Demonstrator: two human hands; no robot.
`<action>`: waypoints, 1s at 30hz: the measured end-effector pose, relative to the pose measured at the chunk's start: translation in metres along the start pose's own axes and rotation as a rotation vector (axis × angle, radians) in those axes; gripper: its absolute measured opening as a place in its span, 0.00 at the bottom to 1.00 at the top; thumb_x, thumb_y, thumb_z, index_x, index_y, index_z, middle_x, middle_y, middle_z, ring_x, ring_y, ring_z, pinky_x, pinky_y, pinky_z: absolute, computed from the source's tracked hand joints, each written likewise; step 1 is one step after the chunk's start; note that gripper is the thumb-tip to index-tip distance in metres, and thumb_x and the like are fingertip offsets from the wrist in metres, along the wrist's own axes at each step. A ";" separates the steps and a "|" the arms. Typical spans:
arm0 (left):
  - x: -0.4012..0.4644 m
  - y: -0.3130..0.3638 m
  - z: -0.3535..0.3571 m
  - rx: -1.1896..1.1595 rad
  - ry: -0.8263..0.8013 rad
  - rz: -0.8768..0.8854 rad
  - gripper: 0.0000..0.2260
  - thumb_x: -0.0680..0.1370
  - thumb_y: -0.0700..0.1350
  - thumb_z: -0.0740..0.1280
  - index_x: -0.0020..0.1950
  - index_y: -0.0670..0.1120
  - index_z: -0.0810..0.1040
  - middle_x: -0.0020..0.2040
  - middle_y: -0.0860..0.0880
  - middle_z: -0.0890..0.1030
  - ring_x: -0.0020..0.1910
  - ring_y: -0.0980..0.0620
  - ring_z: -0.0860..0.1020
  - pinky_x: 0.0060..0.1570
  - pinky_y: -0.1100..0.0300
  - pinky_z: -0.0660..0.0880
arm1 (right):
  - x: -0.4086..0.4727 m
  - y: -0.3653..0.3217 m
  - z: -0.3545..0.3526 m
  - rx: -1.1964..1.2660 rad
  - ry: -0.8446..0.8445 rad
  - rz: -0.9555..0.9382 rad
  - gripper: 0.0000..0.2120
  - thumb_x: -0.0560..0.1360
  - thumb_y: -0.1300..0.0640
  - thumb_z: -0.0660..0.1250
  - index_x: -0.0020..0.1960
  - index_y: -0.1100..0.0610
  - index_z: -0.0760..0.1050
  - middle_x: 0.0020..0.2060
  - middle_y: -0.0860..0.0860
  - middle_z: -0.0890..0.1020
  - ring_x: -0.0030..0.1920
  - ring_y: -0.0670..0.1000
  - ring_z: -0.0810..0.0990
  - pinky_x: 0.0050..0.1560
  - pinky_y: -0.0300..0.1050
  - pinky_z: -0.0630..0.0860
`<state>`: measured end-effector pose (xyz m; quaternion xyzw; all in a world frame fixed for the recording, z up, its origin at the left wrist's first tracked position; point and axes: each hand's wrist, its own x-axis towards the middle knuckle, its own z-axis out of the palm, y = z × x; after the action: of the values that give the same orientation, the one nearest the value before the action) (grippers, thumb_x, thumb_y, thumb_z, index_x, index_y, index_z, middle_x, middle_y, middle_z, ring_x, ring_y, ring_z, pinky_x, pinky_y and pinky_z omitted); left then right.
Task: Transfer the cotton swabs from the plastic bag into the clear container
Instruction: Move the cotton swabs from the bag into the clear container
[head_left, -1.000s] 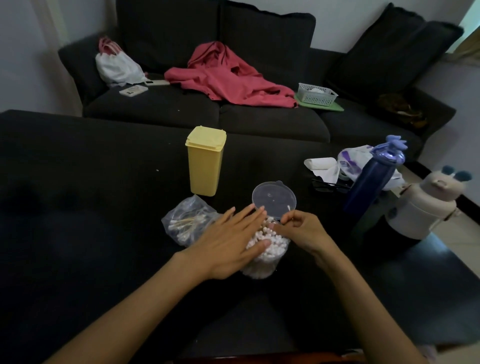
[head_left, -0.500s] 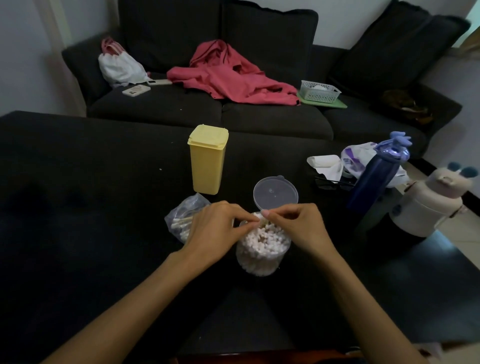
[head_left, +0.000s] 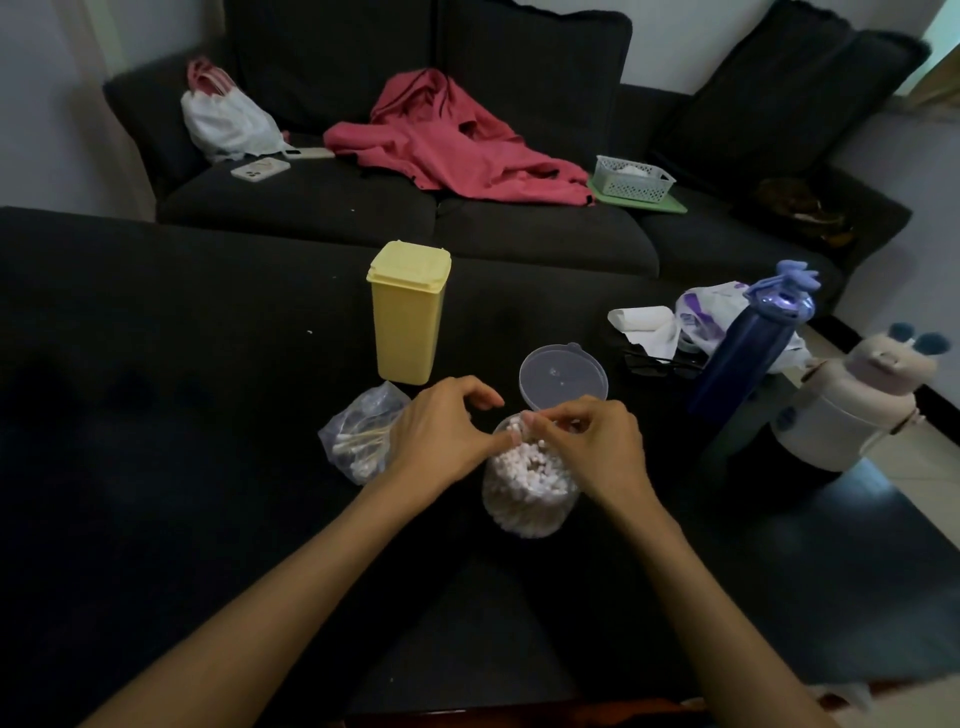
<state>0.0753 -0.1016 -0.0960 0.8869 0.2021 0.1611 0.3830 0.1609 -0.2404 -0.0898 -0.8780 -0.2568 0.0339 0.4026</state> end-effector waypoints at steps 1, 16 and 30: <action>0.000 -0.002 0.000 0.007 -0.014 0.033 0.18 0.70 0.55 0.73 0.58 0.55 0.76 0.57 0.56 0.77 0.55 0.58 0.74 0.54 0.56 0.75 | -0.001 -0.002 -0.005 0.129 0.007 0.043 0.05 0.72 0.49 0.70 0.45 0.49 0.82 0.41 0.47 0.82 0.44 0.46 0.80 0.45 0.42 0.77; -0.031 -0.009 -0.005 0.565 -0.286 0.399 0.26 0.81 0.60 0.43 0.77 0.54 0.46 0.78 0.56 0.48 0.73 0.65 0.42 0.70 0.64 0.38 | 0.000 0.019 -0.015 0.612 -0.197 0.518 0.11 0.67 0.59 0.75 0.46 0.56 0.76 0.39 0.53 0.80 0.33 0.46 0.75 0.28 0.36 0.70; -0.024 0.005 -0.020 0.285 -0.088 0.083 0.25 0.83 0.52 0.50 0.78 0.52 0.46 0.78 0.54 0.48 0.76 0.58 0.45 0.71 0.59 0.44 | -0.001 0.015 -0.013 -0.230 -0.240 -0.163 0.15 0.77 0.48 0.61 0.64 0.43 0.73 0.64 0.43 0.70 0.65 0.45 0.69 0.62 0.46 0.70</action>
<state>0.0466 -0.1044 -0.0820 0.9460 0.1692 0.1076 0.2547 0.1699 -0.2583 -0.0918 -0.8842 -0.3753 0.0763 0.2674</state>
